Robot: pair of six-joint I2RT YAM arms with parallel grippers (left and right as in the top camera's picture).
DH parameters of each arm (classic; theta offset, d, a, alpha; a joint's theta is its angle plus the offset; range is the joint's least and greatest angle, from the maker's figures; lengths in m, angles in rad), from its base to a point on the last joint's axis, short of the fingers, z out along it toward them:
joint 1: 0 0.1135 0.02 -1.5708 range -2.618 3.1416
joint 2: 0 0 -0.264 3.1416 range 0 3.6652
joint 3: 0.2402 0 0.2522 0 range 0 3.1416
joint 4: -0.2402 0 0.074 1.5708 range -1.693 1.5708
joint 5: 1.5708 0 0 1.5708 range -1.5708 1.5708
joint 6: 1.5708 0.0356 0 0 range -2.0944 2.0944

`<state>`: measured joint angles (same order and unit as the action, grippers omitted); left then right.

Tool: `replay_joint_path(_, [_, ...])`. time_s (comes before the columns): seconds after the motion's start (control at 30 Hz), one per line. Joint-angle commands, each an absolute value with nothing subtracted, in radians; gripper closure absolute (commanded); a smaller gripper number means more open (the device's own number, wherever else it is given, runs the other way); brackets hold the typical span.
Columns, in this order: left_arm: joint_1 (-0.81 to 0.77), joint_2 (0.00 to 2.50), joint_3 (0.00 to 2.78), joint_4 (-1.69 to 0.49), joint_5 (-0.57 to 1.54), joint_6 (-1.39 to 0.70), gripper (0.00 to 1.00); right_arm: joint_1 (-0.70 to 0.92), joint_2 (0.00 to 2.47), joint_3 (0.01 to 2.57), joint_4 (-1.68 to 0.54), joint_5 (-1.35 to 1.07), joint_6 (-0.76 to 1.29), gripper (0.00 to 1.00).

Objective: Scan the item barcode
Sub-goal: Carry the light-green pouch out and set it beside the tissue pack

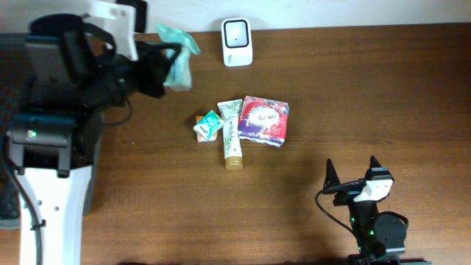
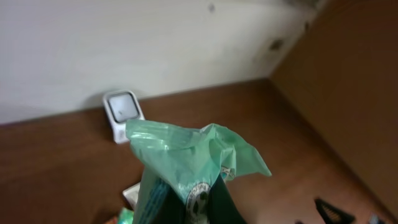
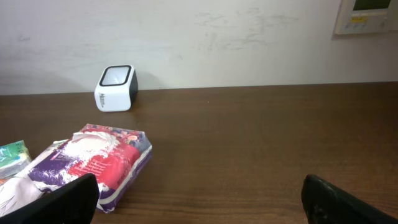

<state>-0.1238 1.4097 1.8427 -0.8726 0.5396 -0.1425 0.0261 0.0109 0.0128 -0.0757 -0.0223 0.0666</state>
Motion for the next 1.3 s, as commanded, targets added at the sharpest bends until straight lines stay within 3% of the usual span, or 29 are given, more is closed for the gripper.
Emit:
replay_joint_path(0.0, [-0.189, 1.414, 1.846, -0.907, 0.455, -0.1, 1.0, 0.032, 0.004, 0.006, -0.08, -0.01, 0.06, 0.01])
replay_joint_path(0.2, [-0.282, 1.559, 1.846, -0.957, 0.366, -0.128, 1.0, 0.032, 0.004, 0.006, -0.08, -0.01, 0.06, 0.01])
replay_joint_path(0.4, [-0.288, 1.758, 1.846, -1.052, 0.228, -0.424, 1.0, 0.032, 0.004, 0.006, -0.08, -0.01, 0.06, 0.01])
replay_joint_path(0.53, [-0.32, 1.893, 1.846, -1.068, 0.227, -0.449, 0.99, 0.032, 0.004, 0.006, -0.08, -0.01, 0.06, 0.01])
replay_joint_path(0.67, [-0.362, 2.007, 1.846, -1.056, 0.212, -0.448, 0.78, 0.032, 0.004, 0.006, -0.08, -0.01, 0.06, 0.01])
replay_joint_path(0.7, [-0.362, 2.023, 1.845, -1.056, 0.212, -0.448, 0.64, 0.032, 0.004, 0.006, -0.08, -0.01, 0.06, 0.01])
replay_joint_path(0.73, [-0.362, 2.033, 1.846, -1.056, 0.212, -0.448, 0.55, 0.032, 0.004, 0.006, -0.08, -0.01, 0.06, 0.01])
replay_joint_path(0.9, [-0.341, 2.033, 1.881, -1.06, 0.193, -0.402, 0.44, 0.032, 0.004, 0.006, -0.08, -0.01, 0.06, 0.01])
replay_joint_path(1.03, [-0.287, 1.983, 2.061, -1.178, 0.192, -0.311, 0.46, 0.032, 0.004, 0.006, -0.08, -0.01, 0.06, 0.01])
replay_joint_path(1.13, [-0.252, 1.919, 2.132, -1.222, 0.174, -0.293, 0.37, 0.032, 0.004, 0.006, -0.08, -0.01, 0.06, 0.01])
replay_joint_path(1.17, [-0.236, 1.891, 2.136, -1.234, 0.159, -0.293, 0.31, 0.032, 0.004, 0.006, -0.08, -0.01, 0.06, 0.01])
replay_joint_path(1.2, [-0.219, 1.862, 2.136, -1.248, 0.145, -0.293, 0.11, 0.032, 0.004, 0.006, -0.08, -0.01, 0.06, 0.01])
replay_joint_path(1.23, [-0.197, 1.832, 2.136, -1.269, 0.116, -0.293, 0.01, 0.032, 0.004, 0.006, -0.08, -0.01, 0.06, 0.01])
replay_joint_path(1.27, [-0.181, 1.816, 2.136, -1.285, 0.093, -0.293, 0.01, 0.032, 0.004, 0.006, -0.08, -0.01, 0.06, 0.01])
